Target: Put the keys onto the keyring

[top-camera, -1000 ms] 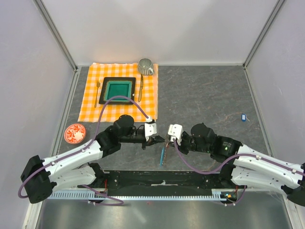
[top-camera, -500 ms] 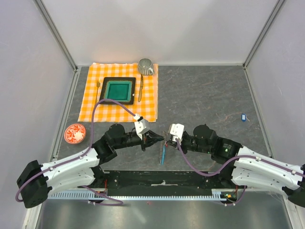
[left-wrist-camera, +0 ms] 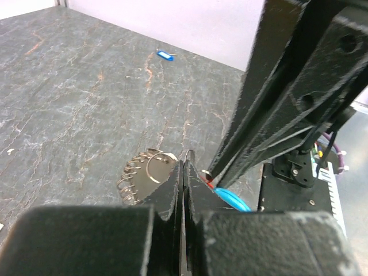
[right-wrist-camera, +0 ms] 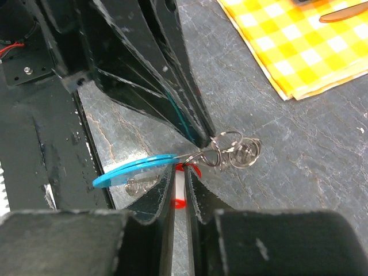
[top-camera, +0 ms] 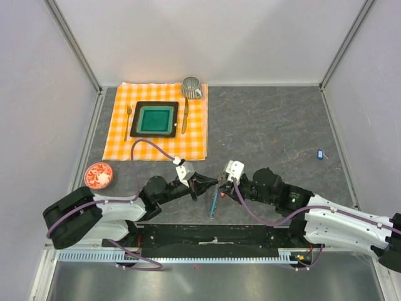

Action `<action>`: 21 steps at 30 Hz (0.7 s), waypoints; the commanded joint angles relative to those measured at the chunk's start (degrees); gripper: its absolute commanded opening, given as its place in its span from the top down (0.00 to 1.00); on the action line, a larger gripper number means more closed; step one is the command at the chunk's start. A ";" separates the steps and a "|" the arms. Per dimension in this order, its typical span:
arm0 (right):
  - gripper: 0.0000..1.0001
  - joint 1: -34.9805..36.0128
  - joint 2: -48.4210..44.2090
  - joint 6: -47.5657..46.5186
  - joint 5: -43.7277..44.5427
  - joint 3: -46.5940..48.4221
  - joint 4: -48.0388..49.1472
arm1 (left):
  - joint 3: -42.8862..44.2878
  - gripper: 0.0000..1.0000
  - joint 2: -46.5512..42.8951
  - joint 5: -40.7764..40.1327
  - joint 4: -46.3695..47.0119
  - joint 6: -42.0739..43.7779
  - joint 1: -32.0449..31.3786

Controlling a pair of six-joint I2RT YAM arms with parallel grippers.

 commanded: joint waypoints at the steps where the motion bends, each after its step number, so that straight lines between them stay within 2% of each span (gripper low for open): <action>1: 0.80 -0.04 -1.40 4.19 1.93 1.51 1.06 | -1.33 0.98 5.68 -3.08 25.95 -0.76 -0.22; 6: 0.75 -1.88 -1.94 4.28 3.61 6.25 -5.89 | -2.03 0.98 8.15 -1.76 29.91 1.17 -0.22; 8: 0.74 -4.86 -2.29 4.46 2.56 7.31 -7.57 | -2.91 0.98 8.85 -1.84 32.29 1.96 -0.22; 12: 0.73 -12.42 -2.55 3.93 -11.37 7.49 -6.78 | -3.26 0.98 8.15 -2.02 32.29 3.37 -0.22; 15: 0.72 -17.34 -1.41 3.41 -17.03 6.61 -4.59 | -2.91 0.98 7.89 -0.80 32.29 3.37 -0.22; 16: 0.72 -19.27 -0.63 3.66 -21.57 6.26 -2.93 | -2.91 0.98 7.80 -0.62 32.38 3.29 -0.22; 19: 0.72 -22.18 1.04 6.81 -30.02 3.90 3.48 | -2.65 0.98 7.36 -0.44 32.29 3.37 -0.22; 21: 0.72 -22.72 1.66 7.80 -31.54 3.01 6.21 | -2.39 0.98 7.01 -0.44 32.29 3.37 -0.22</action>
